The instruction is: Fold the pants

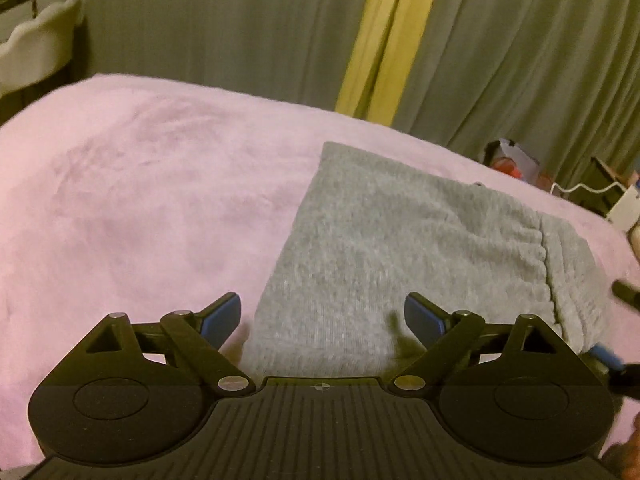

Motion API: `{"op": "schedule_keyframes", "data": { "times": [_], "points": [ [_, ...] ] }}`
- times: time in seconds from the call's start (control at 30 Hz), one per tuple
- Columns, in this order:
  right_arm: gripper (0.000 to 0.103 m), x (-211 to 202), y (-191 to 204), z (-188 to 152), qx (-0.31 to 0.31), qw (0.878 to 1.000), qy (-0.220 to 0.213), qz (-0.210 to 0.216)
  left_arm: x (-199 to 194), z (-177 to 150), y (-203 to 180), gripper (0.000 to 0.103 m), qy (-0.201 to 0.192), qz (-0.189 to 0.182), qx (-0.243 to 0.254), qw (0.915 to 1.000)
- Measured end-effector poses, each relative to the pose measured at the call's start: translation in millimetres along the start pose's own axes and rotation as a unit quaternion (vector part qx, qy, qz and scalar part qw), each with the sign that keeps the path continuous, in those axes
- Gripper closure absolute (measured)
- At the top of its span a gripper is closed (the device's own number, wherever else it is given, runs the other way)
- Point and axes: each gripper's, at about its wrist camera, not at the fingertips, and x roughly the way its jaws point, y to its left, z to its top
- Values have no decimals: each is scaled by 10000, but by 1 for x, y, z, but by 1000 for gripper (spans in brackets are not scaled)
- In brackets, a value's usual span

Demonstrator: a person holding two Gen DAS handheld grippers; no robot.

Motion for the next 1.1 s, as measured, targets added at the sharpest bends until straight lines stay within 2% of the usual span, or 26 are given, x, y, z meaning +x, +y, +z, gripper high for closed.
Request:
{"op": "schedule_keyframes", "data": {
  "times": [0.1, 0.2, 0.4, 0.43, 0.5, 0.53, 0.57, 0.63, 0.7, 0.77, 0.83, 0.9, 0.93, 0.97, 1.1],
  "points": [
    [4, 29, 5, -5, -234, 9976, 646, -81, 2, 1, 4, 10, 94, -12, -158, 9998],
    [4, 43, 17, -7, -561, 9957, 719, -185, -1, 1, 5, 9, 105, -44, -196, 9997],
    [4, 66, 22, -4, -214, 9954, 934, 77, 1, 0, 8, 9, 200, -93, -284, 9994],
    [9, 70, 22, -3, -174, 9949, 981, 154, 2, 0, 8, 9, 210, -111, -312, 9992],
    [33, 73, 22, -2, -125, 9949, 998, 86, 2, 1, 11, 9, 226, -147, -390, 9989],
    [53, 74, 19, 0, -26, 9948, 1012, 129, 2, 1, 13, 9, 233, -175, -451, 9986],
    [54, 74, 12, 1, 157, 9941, 1048, 212, 3, 1, 14, 9, 237, -204, -509, 9982],
    [52, 76, 4, 0, 398, 9931, 1036, 371, 3, 1, 18, 9, 216, -282, -628, 9974],
    [43, 77, 6, -4, 353, 9933, 1018, 415, 3, 1, 19, 9, 216, -351, -670, 9969],
    [19, 82, 15, -5, 233, 9922, 1082, 579, 4, 1, 18, 9, 238, -424, -661, 9966],
    [13, 87, 25, -6, 100, 9917, 1158, 551, 5, 1, 18, 9, 247, -490, -667, 9963],
    [21, 92, 34, -7, -28, 9932, 1132, 286, 5, 1, 19, 9, 236, -563, -722, 9955],
    [50, 94, 39, -8, -104, 9940, 1086, 118, 5, 1, 20, 9, 227, -591, -764, 9951],
    [64, 96, 43, -11, -184, 9941, 1063, -73, 5, 1, 21, 9, 213, -635, -816, 9944],
    [68, 84, 59, -8, -341, 9956, 871, -11, -6, 1, 22, 9, -34, -1059, -811, 9911]
  ]
}}
